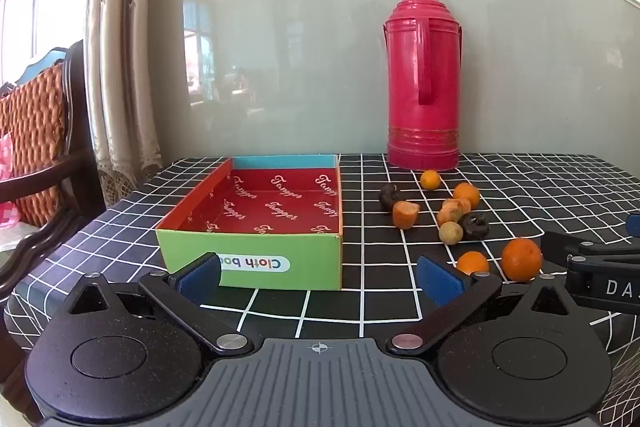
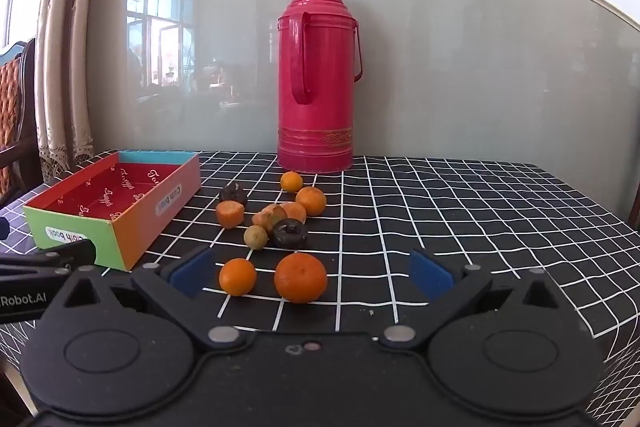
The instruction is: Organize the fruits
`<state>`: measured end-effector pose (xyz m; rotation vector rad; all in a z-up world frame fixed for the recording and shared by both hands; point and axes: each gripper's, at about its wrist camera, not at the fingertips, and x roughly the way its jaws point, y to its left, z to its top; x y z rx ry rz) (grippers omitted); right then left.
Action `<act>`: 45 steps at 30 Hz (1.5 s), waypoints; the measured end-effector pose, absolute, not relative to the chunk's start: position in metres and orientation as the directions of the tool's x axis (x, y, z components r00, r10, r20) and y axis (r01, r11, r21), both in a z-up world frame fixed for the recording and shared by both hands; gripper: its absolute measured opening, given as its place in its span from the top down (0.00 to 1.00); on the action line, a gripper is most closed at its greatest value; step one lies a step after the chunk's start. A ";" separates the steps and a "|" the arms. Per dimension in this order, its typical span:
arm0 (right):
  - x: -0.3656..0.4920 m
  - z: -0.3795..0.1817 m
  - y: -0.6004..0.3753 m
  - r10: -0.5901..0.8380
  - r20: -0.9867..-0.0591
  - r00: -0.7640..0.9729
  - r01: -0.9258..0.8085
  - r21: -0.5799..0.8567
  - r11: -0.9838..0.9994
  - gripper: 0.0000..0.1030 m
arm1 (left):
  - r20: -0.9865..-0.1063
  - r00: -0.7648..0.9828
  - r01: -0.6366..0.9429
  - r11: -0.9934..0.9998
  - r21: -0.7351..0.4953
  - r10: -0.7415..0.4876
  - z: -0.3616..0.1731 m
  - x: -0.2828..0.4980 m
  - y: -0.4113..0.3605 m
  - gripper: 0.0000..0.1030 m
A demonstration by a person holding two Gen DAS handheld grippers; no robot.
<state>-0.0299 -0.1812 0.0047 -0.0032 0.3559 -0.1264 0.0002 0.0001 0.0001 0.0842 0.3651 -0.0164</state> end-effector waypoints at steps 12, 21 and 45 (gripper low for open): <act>-0.026 0.004 -0.175 -0.096 -0.348 0.933 0.087 -0.041 0.995 0.06 | -0.356 0.934 0.014 0.997 0.072 0.012 -0.002 0.002 0.003 0.00; -0.031 0.005 -0.174 -0.091 -0.343 0.935 0.082 -0.040 0.996 0.06 | -0.369 0.929 -0.002 0.998 0.067 0.027 -0.001 0.004 0.005 0.00; -0.030 0.004 -0.172 -0.084 -0.349 0.933 0.076 -0.036 0.996 0.06 | -0.376 0.926 0.000 0.997 0.072 0.027 -0.003 0.004 0.007 0.00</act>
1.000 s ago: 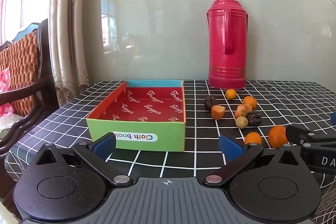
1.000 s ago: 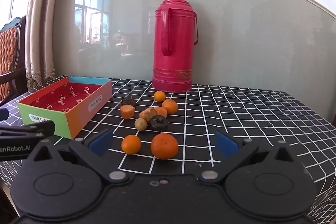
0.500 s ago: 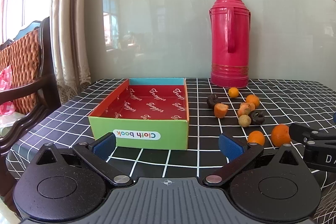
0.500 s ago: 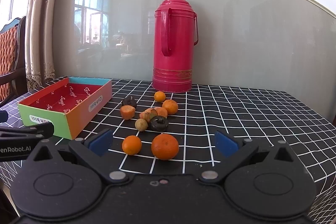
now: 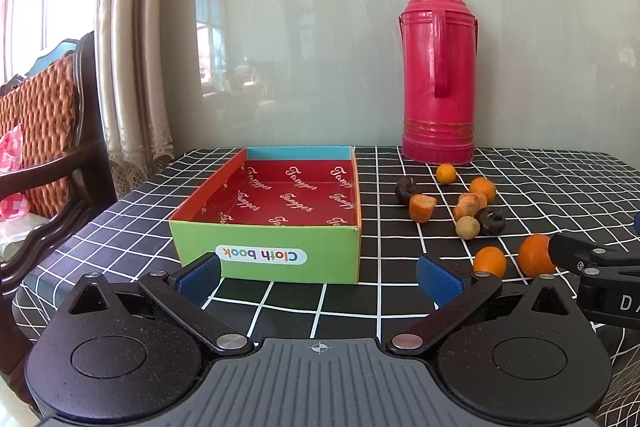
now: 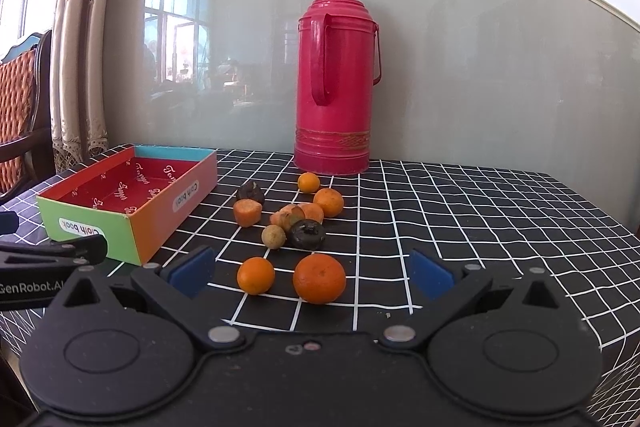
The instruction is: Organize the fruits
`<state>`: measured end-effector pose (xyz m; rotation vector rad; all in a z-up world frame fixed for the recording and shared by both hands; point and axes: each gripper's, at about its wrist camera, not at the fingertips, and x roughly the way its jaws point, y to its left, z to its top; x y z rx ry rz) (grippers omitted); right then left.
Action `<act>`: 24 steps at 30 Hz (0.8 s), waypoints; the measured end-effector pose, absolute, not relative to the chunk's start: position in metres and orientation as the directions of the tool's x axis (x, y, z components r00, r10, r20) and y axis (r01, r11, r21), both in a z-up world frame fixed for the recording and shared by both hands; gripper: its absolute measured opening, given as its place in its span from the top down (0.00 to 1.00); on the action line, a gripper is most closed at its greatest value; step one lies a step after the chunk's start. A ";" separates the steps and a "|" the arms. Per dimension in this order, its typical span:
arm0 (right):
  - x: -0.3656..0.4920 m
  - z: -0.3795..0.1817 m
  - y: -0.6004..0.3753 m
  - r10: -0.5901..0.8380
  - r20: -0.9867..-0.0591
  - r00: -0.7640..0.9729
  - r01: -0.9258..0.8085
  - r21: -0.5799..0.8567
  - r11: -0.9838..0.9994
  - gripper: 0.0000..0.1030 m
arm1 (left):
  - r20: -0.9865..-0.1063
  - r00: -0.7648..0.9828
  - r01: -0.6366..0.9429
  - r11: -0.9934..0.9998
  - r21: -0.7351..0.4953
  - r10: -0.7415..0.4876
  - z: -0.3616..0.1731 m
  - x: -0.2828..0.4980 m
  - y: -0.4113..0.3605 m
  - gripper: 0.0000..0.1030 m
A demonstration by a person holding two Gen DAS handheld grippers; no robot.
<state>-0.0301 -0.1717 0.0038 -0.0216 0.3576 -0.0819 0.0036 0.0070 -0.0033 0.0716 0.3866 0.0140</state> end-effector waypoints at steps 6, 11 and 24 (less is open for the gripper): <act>-0.030 0.004 -0.171 -0.084 -0.350 0.933 0.075 -0.039 0.996 0.06 | -0.379 0.925 0.001 0.997 0.077 0.028 -0.004 0.005 0.007 0.00; -0.029 0.004 -0.172 -0.083 -0.353 0.932 0.075 -0.036 0.997 0.06 | -0.381 0.924 0.001 0.997 0.076 0.028 -0.003 0.005 0.007 0.00; -0.028 0.004 -0.173 -0.081 -0.354 0.932 0.073 -0.035 0.997 0.06 | -0.380 0.925 0.000 0.997 0.074 0.028 -0.003 0.004 0.007 0.00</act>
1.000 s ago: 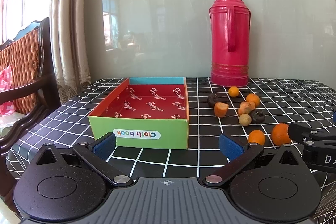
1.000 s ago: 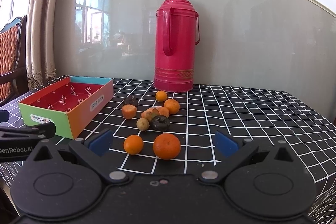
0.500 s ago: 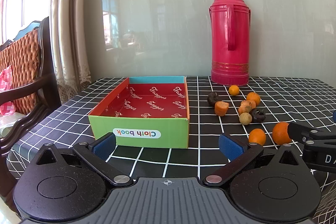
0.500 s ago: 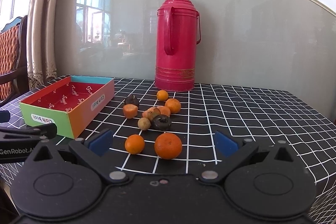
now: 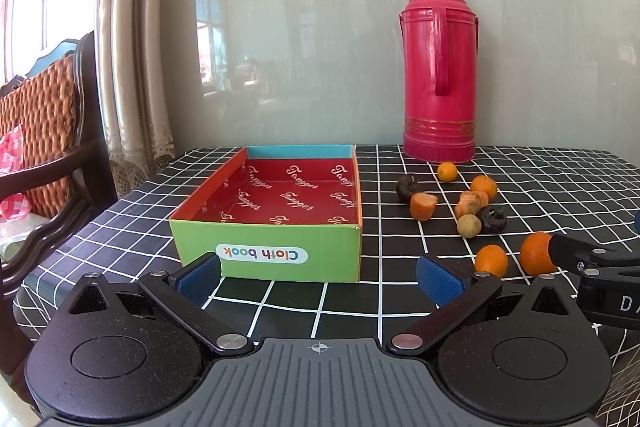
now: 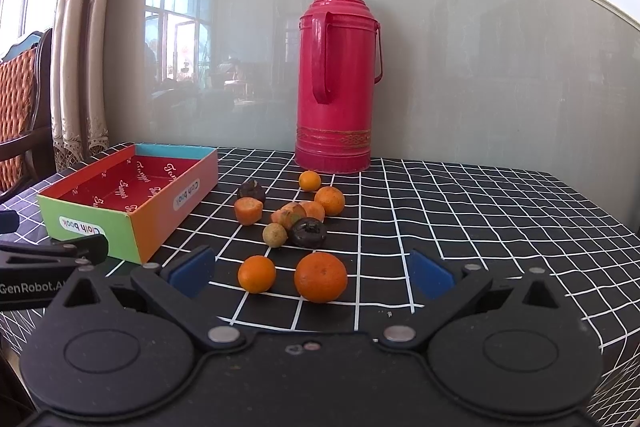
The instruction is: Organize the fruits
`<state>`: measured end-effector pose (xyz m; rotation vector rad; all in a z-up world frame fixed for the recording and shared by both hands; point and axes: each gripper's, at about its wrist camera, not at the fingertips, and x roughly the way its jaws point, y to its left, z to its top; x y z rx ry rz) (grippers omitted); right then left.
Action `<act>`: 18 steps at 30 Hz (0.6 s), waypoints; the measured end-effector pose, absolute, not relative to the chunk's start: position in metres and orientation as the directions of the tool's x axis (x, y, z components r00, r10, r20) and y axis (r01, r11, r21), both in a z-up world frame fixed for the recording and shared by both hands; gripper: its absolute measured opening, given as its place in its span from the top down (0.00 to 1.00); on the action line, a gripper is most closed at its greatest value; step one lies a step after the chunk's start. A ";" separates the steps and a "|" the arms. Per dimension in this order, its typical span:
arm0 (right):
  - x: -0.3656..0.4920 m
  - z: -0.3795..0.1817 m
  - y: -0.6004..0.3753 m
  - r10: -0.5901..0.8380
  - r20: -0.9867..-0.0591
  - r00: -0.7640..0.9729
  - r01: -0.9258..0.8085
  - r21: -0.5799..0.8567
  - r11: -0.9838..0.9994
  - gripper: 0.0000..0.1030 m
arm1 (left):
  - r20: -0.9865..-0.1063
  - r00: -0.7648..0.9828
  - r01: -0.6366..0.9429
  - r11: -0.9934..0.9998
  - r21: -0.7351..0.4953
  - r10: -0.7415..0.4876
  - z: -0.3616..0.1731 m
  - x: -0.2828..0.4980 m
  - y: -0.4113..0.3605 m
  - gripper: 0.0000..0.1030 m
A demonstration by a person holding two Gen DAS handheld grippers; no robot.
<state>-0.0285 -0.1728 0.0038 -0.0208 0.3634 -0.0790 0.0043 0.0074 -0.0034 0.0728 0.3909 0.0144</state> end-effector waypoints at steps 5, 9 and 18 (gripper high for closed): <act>-0.028 0.003 -0.172 -0.082 -0.354 0.932 0.075 -0.034 0.997 0.06 | -0.380 0.924 -0.002 0.997 0.071 0.029 -0.003 0.004 0.009 0.00; -0.028 0.004 -0.172 -0.081 -0.354 0.932 0.074 -0.034 0.997 0.06 | -0.379 0.925 0.000 0.997 0.075 0.029 -0.004 0.005 0.009 0.00; -0.028 0.004 -0.172 -0.082 -0.355 0.931 0.074 -0.034 0.997 0.06 | -0.376 0.926 0.001 0.997 0.075 0.027 -0.003 0.004 0.008 0.00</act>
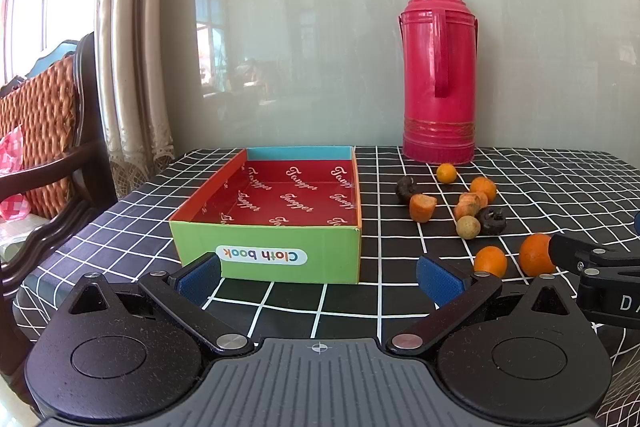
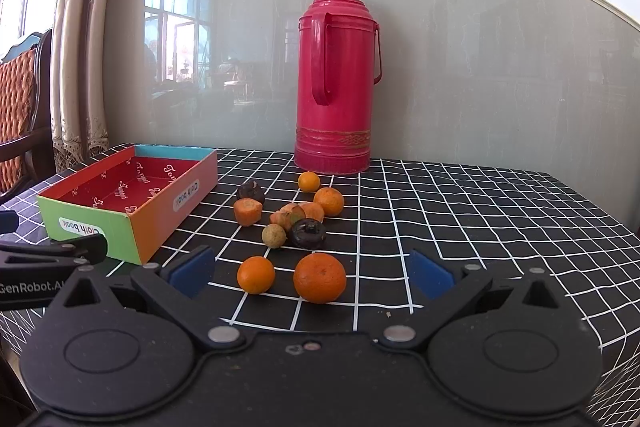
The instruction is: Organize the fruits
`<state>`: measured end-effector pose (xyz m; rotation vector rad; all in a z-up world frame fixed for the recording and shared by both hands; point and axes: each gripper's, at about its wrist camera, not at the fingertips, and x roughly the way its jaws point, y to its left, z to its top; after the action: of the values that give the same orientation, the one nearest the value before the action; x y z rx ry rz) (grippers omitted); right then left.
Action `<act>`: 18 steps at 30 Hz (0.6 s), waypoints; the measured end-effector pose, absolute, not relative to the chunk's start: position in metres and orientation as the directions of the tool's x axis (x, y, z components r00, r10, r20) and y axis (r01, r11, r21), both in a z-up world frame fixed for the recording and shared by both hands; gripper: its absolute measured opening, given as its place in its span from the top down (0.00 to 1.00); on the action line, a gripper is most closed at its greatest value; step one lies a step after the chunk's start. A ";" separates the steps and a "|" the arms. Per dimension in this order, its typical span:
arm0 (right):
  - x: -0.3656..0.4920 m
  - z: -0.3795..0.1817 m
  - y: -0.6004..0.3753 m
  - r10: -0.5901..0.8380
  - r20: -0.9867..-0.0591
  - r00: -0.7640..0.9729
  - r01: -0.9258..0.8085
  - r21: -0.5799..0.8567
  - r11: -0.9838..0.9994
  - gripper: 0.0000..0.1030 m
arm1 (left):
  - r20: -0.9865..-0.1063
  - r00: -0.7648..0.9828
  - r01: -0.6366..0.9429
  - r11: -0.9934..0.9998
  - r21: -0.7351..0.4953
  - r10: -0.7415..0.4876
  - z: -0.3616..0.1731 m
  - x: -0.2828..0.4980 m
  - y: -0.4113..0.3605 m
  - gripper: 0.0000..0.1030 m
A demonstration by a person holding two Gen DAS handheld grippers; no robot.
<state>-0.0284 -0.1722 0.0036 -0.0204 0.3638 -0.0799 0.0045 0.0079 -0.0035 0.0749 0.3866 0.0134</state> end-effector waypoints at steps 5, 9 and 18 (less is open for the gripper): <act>-0.029 0.004 -0.174 -0.085 -0.350 0.933 0.078 -0.034 0.996 0.06 | -0.374 0.927 0.016 0.996 0.085 0.017 -0.004 0.004 0.005 0.00; -0.032 0.005 -0.177 -0.090 -0.345 0.934 0.086 -0.027 0.996 0.06 | -0.367 0.930 0.035 0.994 0.104 0.005 -0.004 0.001 0.001 0.00; -0.036 0.009 -0.183 -0.097 -0.333 0.938 0.101 -0.007 0.995 0.06 | -0.365 0.931 0.049 0.993 0.112 -0.004 -0.003 -0.001 -0.004 0.00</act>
<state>-0.0361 -0.1833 0.0094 0.0106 0.3391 -0.1010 -0.0011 -0.0040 -0.0033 0.1197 0.3730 -0.0272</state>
